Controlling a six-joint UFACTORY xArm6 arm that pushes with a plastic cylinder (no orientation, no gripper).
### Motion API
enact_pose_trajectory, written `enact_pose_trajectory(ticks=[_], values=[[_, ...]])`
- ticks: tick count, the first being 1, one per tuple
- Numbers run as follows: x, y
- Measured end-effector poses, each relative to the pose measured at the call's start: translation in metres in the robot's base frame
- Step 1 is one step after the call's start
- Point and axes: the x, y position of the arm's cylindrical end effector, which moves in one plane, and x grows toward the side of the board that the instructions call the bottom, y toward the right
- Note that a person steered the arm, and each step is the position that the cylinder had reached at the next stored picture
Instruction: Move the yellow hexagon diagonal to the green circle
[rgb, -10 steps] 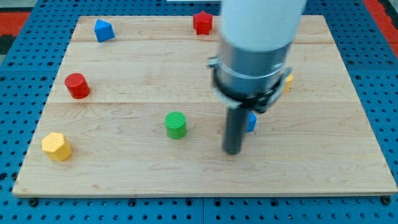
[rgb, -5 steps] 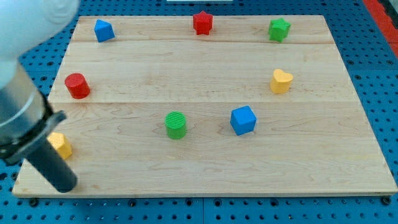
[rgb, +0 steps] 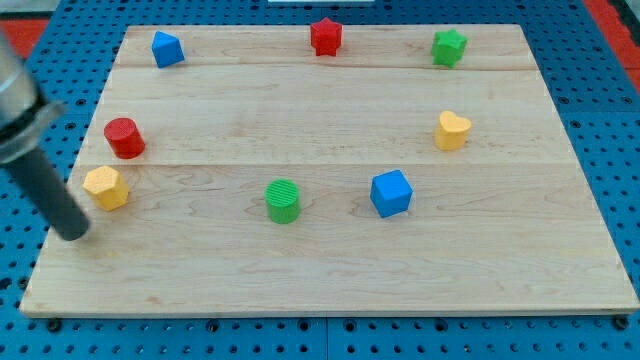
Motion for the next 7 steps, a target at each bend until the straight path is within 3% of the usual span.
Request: enact_pose_trajectory(ticks=[1,3,6,7], values=[[-0.029,-0.014],[-0.064,0.059],[-0.041,0.115],[-0.068,0.133]])
